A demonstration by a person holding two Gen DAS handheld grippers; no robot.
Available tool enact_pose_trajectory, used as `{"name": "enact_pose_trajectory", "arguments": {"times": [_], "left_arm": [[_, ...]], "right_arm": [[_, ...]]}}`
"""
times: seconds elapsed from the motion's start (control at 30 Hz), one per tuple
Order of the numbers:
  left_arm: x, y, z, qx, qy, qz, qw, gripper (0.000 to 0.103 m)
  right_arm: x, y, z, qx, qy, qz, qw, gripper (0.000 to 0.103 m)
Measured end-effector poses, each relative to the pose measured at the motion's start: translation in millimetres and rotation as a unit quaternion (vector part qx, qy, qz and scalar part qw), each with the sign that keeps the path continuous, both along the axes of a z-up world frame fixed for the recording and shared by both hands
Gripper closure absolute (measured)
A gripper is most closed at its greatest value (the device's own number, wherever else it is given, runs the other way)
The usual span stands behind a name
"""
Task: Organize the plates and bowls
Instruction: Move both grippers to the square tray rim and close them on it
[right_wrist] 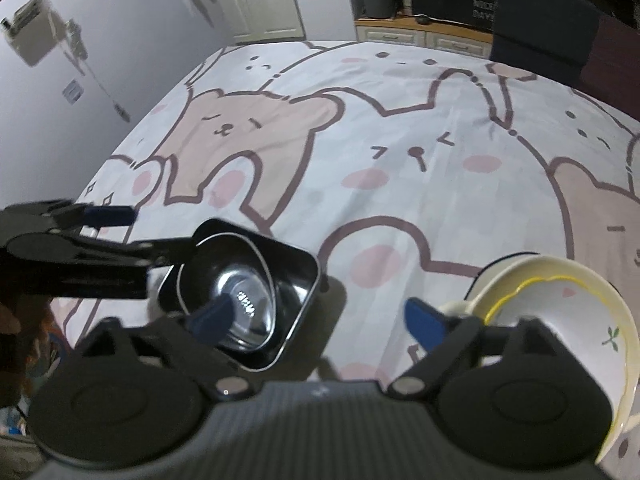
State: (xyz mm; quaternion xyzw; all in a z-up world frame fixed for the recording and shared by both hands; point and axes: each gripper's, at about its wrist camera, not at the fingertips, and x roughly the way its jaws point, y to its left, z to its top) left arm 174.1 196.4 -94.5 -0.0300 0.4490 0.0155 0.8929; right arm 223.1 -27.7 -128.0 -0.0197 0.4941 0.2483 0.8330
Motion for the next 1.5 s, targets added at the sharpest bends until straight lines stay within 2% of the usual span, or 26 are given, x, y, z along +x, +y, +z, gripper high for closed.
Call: {"name": "enact_pose_trajectory", "arguments": {"times": [0.23,0.33,0.63,0.8,0.83,0.9,0.97,1.13,1.27,1.47,1.5], "left_arm": [[-8,22,-11,-0.008,0.010,0.011,0.9999,0.000],[-13,35,-15,-0.018,0.019,0.021,0.9994,0.000],[-22,57,-25,-0.015,0.036,0.047,0.9981,0.000],[-20,51,-24,-0.011,0.037,0.034,0.9987,0.000],[-19,48,-23,-0.010,0.037,0.028,0.9989,0.001],[-16,44,-24,-0.008,0.040,0.020,0.9990,0.005],[-13,39,-25,-0.004,0.048,0.012,0.9988,0.018],[-9,30,-30,0.003,0.063,-0.004,0.9980,0.034],[-4,26,-33,0.003,0.070,-0.008,0.9975,0.043],[3,21,-34,0.009,0.074,-0.007,0.9972,0.049],[4,19,-35,0.011,0.074,-0.006,0.9972,0.050]], "right_arm": [[7,-2,-14,0.004,0.022,-0.047,0.999,0.000],[8,-1,-16,-0.009,0.015,-0.067,0.998,0.000],[8,3,-14,-0.021,0.009,-0.080,0.997,0.001],[6,7,-14,-0.018,0.017,-0.077,0.997,0.025],[5,8,-14,-0.017,0.018,-0.075,0.997,0.027],[5,10,-14,-0.018,0.018,-0.073,0.997,0.032],[5,10,-15,-0.013,0.023,-0.066,0.997,0.037],[5,9,-19,0.002,0.047,-0.064,0.997,0.052],[7,9,-23,0.008,0.064,-0.063,0.996,0.053],[8,9,-29,0.001,0.073,-0.069,0.995,0.053],[8,9,-30,0.002,0.074,-0.069,0.995,0.057]]}}
